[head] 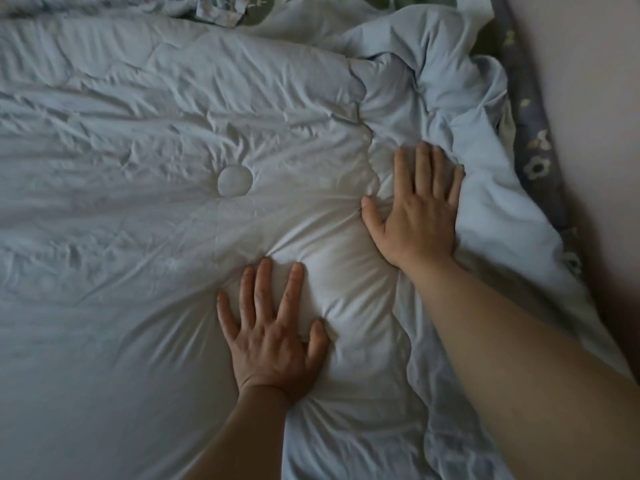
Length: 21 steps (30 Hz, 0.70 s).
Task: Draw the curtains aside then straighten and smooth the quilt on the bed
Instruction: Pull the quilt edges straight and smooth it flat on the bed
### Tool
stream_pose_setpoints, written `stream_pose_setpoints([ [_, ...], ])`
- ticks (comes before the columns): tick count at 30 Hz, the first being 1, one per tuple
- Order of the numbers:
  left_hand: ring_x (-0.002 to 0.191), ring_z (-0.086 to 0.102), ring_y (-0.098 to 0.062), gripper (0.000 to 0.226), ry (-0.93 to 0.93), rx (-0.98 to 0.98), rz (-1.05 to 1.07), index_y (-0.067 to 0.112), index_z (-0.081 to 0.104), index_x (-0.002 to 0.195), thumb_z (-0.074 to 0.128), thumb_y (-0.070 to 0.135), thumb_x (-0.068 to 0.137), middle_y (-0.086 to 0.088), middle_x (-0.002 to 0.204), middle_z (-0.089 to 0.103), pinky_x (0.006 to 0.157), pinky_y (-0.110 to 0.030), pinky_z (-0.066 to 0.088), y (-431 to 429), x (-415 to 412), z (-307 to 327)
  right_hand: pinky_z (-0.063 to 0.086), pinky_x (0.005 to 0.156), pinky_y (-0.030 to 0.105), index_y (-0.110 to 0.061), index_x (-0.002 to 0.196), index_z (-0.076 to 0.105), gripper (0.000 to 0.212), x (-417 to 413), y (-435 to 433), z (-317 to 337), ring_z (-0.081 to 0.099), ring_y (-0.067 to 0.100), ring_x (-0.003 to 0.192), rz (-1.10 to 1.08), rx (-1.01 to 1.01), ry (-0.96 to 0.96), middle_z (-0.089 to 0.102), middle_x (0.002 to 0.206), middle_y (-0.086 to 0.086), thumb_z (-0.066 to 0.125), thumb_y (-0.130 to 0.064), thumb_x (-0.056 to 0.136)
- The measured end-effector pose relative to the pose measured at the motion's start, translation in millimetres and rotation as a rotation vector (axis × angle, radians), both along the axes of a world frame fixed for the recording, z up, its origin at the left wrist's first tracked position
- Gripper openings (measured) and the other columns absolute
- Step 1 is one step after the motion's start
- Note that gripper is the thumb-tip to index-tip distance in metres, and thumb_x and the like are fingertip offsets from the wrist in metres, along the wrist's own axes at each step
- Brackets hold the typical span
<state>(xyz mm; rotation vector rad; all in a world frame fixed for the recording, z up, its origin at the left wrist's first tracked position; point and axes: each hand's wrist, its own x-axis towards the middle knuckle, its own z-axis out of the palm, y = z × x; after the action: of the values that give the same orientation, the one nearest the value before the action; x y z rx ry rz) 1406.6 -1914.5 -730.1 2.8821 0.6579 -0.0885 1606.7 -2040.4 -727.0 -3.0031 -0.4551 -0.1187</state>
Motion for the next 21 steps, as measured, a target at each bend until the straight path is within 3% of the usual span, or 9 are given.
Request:
stream_pose_setpoints([
  [6,0.142,0.024,-0.03,0.078,-0.008,0.005,-0.001,0.037,0.032,0.146,0.043,0.058,0.072,-0.007,0.154,0.029,0.112,-0.059,0.011,-1,1,0,0.006,0.117,0.051,-0.017,0.148,0.028,0.079,6,-1,-7,0.015,0.031,0.145,0.003,0.071,-0.048,0.023,0.156,0.012,0.036,-0.06,0.082],
  [10,0.142,0.025,-0.031,0.077,-0.069,0.027,-0.115,0.032,0.033,0.147,0.041,0.061,0.076,-0.012,0.153,0.029,0.113,-0.061,0.011,19,18,4,0.006,0.116,0.051,-0.016,0.147,0.029,0.077,5,2,-8,0.016,0.031,0.145,0.002,0.055,-0.063,0.024,0.155,0.013,0.038,-0.057,0.083],
  [16,0.147,0.0,-0.032,0.079,-0.006,0.127,-0.035,0.041,0.002,0.15,0.019,0.072,0.079,-0.012,0.16,0.004,0.111,-0.066,-0.001,71,120,3,0.012,0.114,0.048,-0.016,0.144,0.034,0.074,11,1,-7,0.019,0.031,0.143,0.021,0.064,-0.088,0.027,0.153,0.013,0.042,-0.055,0.081],
  [21,0.146,0.007,-0.035,0.08,-0.038,0.1,-0.041,0.04,0.012,0.15,0.027,0.071,0.078,-0.014,0.159,0.011,0.11,-0.067,0.003,71,126,-6,0.015,0.113,0.049,-0.016,0.145,0.035,0.075,13,1,-7,0.02,0.03,0.143,0.013,0.024,-0.084,0.029,0.153,0.012,0.042,-0.054,0.081],
])
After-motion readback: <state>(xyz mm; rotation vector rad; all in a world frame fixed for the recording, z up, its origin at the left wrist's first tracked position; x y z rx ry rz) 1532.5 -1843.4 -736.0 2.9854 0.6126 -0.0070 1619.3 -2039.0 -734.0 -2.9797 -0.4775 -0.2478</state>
